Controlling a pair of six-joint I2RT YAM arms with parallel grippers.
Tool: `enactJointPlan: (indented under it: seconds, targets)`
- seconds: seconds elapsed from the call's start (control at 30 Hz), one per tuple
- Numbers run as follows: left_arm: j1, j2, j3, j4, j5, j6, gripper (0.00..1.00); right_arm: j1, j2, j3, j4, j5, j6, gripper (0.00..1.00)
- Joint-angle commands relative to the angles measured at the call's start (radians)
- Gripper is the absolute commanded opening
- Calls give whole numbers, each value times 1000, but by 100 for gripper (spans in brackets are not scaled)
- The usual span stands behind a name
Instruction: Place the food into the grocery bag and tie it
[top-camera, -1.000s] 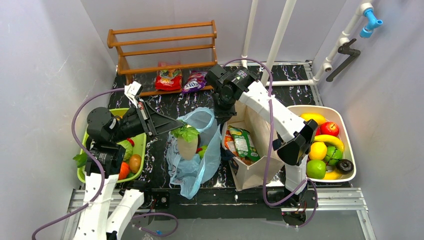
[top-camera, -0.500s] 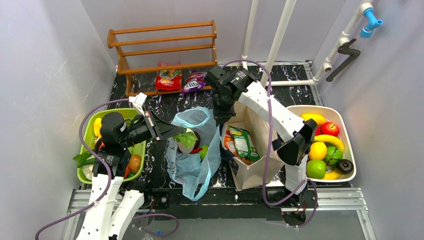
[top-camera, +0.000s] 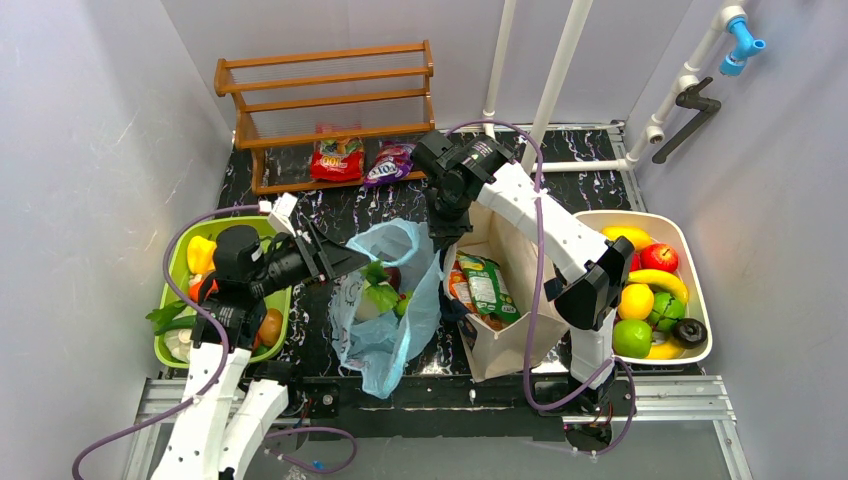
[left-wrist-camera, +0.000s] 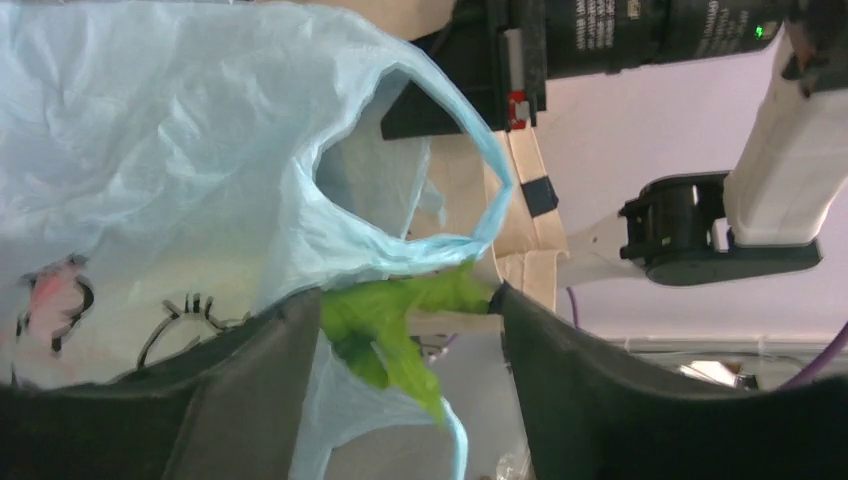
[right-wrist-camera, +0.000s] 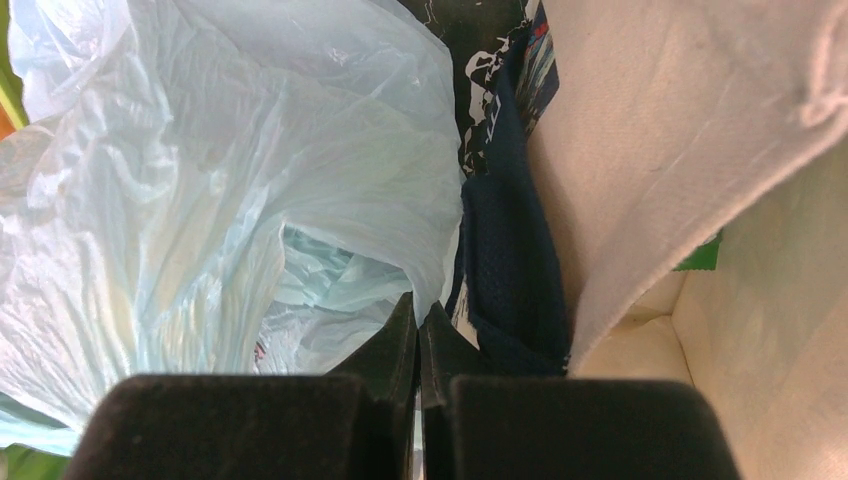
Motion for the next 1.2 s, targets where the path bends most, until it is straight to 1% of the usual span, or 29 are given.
enactJointPlan:
  seconds: [0.0,0.07,0.1,0.13,0.2,0.27,0.4,0.5,0.63,0.7,0.83,1.0,1.17]
  targets:
    - [-4,10,23,-39,-24,41,80,-8,3,0,9,-7,-18,1]
    - [-4,8,39,-41,-19,43,94,-10,4,3,9,-7,-21,1]
    - [-5,9,54,-47,-16,47,98,-11,4,5,9,-7,-21,1]
    - [-5,13,75,-62,-14,53,98,-11,6,7,8,-7,-22,1]
    - [-5,21,122,-102,-13,74,98,-13,10,13,8,-7,-25,1]
    - [-6,30,176,-153,-24,109,97,-13,17,27,12,-44,-34,1]
    - [-6,45,272,-297,-79,236,90,-13,52,73,25,-136,-73,1]
    - [-13,46,308,-349,-127,315,88,-13,89,138,21,-207,-93,1]
    - [-24,52,331,-360,-151,386,87,-11,143,251,7,-243,-108,1]
    - [-29,59,342,-357,-166,430,87,-11,151,278,29,-256,-120,1]
    - [-37,79,363,-346,-196,509,86,-10,137,280,89,-277,-155,1]
    - [-55,115,370,-269,-156,565,85,2,113,254,147,-290,-231,1]
    - [-68,176,415,-238,-114,649,83,13,134,275,150,-296,-281,1]
